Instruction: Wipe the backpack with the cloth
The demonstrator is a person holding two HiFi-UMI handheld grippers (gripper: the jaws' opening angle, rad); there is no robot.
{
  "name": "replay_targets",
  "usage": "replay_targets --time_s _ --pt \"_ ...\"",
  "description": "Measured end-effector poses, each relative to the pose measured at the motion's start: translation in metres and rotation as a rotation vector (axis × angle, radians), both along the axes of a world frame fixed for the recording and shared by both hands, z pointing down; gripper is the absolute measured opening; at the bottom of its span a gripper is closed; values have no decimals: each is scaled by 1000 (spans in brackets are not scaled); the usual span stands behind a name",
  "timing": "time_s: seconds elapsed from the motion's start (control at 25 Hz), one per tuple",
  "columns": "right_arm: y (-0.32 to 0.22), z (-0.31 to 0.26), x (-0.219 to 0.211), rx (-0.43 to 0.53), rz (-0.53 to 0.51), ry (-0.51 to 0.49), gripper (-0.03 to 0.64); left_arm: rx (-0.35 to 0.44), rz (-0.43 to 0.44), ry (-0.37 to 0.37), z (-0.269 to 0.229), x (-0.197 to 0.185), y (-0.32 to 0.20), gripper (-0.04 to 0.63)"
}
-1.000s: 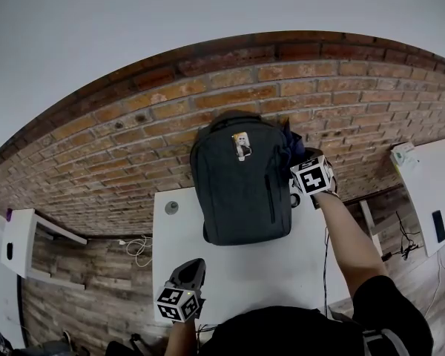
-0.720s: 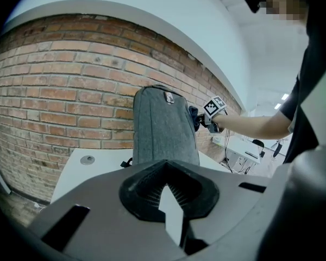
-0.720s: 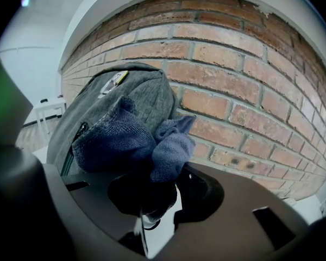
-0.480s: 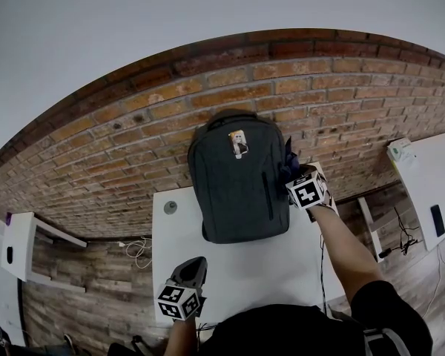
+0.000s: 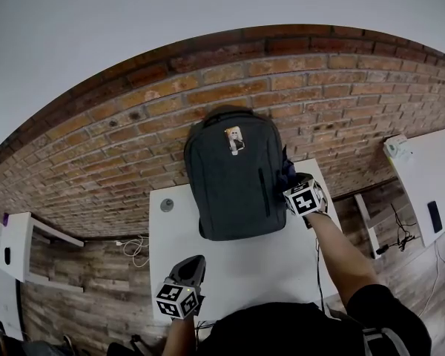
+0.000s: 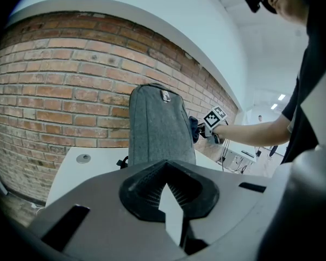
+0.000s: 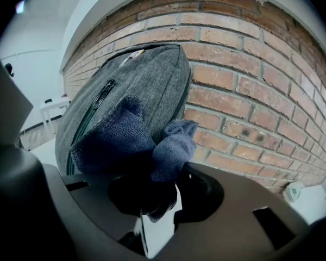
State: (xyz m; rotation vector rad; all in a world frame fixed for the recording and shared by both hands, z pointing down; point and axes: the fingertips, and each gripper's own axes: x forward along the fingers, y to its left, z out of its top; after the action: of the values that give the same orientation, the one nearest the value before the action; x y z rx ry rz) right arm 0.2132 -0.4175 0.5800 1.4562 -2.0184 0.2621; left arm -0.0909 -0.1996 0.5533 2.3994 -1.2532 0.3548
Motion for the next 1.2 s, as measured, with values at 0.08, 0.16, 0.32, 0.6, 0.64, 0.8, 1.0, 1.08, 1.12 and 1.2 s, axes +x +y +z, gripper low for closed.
replay_targets --time_s 0.08,0.16,0.32,0.6,0.64,0.8,1.0,1.08,1.12,1.2 --pt "4 5 1 -11 7 1 101 1 2 0 0 0 0 -4" --pt "11 12 0 -33 12 0 101 2 4 4 0 1 0 -3" --pt "25 29 0 -63 5 23 101 -6 5 15 4 2 1 -3" --pt "65 74 -2 -147 6 10 101 -6 21 22 7 7 -2 -5" --pt "72 82 -3 -164 5 7 101 -8 23 23 7 8 -2 -4" --pt "96 106 -1 -225 2 8 101 -7 32 20 7 11 -3 -3" --pt "125 133 -6 -300 -35 14 101 -8 38 18 7 14 -1 -5" --pt "135 142 -13 -318 -58 9 101 -7 36 18 8 14 -2 -4" --pt "138 145 -17 -314 -74 5 101 -6 36 19 8 14 -3 -5" --pt "141 147 -24 -303 -94 10 101 -5 37 20 8 14 -3 -3"
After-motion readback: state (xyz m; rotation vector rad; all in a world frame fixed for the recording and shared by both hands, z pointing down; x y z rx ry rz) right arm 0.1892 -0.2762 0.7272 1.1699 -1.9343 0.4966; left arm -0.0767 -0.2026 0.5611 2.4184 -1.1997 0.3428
